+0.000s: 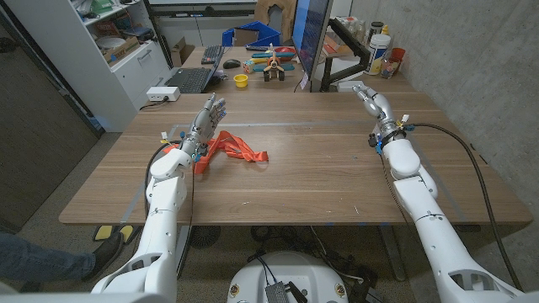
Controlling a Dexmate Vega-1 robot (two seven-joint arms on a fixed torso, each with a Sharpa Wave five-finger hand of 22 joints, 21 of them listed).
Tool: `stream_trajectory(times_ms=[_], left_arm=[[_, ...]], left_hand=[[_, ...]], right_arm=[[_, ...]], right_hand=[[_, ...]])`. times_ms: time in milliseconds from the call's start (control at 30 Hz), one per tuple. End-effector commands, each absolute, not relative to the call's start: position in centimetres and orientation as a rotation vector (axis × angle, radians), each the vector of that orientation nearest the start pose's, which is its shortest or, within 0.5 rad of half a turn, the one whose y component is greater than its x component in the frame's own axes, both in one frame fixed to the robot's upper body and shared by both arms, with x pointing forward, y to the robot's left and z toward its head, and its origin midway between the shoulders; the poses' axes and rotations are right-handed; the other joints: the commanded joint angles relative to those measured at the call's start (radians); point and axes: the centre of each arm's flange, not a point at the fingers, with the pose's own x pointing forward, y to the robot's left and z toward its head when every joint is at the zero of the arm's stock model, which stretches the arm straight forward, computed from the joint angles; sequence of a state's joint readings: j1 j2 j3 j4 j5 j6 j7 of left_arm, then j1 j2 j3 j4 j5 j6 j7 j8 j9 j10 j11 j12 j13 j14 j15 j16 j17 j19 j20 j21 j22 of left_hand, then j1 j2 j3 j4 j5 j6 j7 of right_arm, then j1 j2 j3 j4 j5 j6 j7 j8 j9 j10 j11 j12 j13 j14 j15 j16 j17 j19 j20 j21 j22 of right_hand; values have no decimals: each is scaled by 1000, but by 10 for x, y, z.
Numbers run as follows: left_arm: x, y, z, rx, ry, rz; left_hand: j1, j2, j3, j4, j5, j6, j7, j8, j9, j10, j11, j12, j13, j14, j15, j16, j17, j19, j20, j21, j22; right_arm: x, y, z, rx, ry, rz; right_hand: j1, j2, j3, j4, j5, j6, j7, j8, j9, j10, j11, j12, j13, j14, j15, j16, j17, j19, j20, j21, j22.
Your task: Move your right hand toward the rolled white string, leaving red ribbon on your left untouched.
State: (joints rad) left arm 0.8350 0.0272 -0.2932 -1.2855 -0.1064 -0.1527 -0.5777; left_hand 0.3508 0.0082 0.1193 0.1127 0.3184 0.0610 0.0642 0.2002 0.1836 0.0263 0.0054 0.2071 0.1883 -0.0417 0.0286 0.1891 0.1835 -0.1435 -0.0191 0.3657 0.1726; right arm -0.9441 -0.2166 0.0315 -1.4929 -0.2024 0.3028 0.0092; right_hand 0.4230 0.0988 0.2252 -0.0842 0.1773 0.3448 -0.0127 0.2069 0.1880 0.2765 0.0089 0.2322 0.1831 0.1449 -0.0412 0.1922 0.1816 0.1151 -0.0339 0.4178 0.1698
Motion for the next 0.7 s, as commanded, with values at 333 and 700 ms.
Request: stream_trajectory(times_ms=[333, 700], left_arm=[[648, 317, -15, -35, -652, -296], [651, 316, -18, -45, -646, -297]], left_hand=[[7, -4, -7, 1, 6, 7, -2, 4, 4, 11, 0, 5, 5, 3, -4, 8, 2, -7, 9, -13, 3], [8, -3, -9, 0, 6, 7, -1, 4, 4, 8, 0, 3, 5, -5, -5, 5, 2, -5, 9, -17, 4]], right_arm=[[599, -304, 33, -534, -836, -183], [599, -311, 34, -536, -826, -210]], right_hand=[[6, -9, 2, -8, 4, 1, -11, -4, 4, -5, -3, -7, 2, 1, 6, -3, 0, 2, -42, -10, 6], [6, -11, 0, -11, 4, 1, -15, -5, 4, -3, -9, -7, 2, 0, 7, -3, 0, 1, -40, -15, 6]])
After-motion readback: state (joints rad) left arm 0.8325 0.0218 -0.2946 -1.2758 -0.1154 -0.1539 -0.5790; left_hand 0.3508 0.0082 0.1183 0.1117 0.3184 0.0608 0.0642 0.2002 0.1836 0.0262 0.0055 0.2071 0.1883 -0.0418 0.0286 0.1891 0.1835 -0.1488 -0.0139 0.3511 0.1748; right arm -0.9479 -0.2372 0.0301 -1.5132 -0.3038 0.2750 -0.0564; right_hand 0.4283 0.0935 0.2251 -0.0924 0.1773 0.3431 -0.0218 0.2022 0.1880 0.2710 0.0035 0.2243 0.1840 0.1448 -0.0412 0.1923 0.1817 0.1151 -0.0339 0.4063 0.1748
